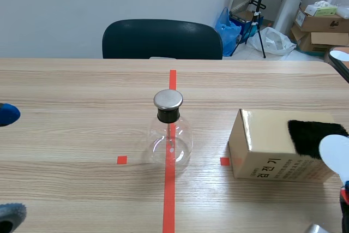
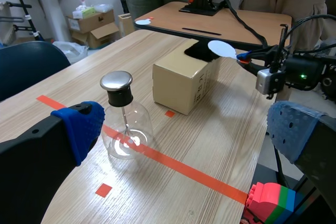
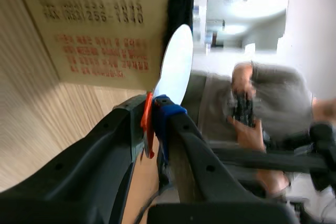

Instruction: Do the electroscope experiment

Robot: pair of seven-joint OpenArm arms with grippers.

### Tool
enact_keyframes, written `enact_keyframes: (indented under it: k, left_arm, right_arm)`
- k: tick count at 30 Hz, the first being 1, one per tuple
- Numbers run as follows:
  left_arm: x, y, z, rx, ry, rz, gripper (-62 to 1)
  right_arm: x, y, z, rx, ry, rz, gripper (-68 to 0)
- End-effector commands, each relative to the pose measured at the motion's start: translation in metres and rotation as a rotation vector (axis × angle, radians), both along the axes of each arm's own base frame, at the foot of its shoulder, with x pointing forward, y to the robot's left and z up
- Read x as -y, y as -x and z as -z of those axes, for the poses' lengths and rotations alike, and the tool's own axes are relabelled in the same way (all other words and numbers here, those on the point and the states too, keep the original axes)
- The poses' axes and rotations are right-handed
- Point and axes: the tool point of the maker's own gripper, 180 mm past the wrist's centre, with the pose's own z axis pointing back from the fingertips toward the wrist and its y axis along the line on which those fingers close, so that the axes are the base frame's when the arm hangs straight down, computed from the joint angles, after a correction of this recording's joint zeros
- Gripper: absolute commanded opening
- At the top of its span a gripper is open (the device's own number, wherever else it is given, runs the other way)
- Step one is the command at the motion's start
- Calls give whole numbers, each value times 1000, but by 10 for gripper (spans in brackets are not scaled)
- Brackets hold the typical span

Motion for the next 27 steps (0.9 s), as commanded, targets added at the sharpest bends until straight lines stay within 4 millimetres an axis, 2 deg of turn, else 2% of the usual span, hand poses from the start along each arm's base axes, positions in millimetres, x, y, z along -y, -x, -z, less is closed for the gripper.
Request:
enact_keyframes:
  k: [1, 2, 5, 6, 10, 11, 15, 16, 20, 21, 24, 25, 27]
  left_arm:
    - [0, -1, -6, 10, 28, -8, 14]
    - [0, -1, -6, 10, 28, -8, 14]
    - [0, -1, -6, 10, 28, -8, 14]
    - [0, -1, -6, 10, 28, -8, 14]
    - [0, -1, -6, 10, 28, -7, 14]
    - [0, -1, -6, 10, 28, -7, 14]
    - [0, -1, -6, 10, 28, -7, 14]
    - [0, -1, -5, 9, 27, -7, 14]
    - [0, -1, -5, 10, 27, -7, 14]
    - [0, -1, -5, 10, 27, -7, 14]
    - [0, -1, -5, 9, 27, -7, 14]
    - [0, -1, -5, 9, 27, -7, 14]
    - [0, -1, -5, 8, 25, -7, 14]
  right_arm:
    - [-9, -4, -9, 47, 28, -53, -665]
    - [-5, -4, -10, 50, 25, -31, -665]
    - [24, -3, -11, 58, 31, 135, -665]
    - [25, -3, -11, 56, 35, 141, -665]
    - [-9, -8, -10, 53, 34, -52, -665]
    - [-12, -8, -10, 54, 30, -64, -665]
    - [18, -7, -11, 55, 42, 107, -665]
    - [19, -8, -10, 53, 49, 103, -665]
    - [-9, -12, -10, 52, 48, -56, -665]
    - [-6, -12, -11, 57, 43, -34, -665]
    - [21, -10, -11, 56, 55, 114, -665]
    - [24, -10, -11, 54, 62, 123, -665]
    - [10, -13, -11, 51, 68, 32, -665]
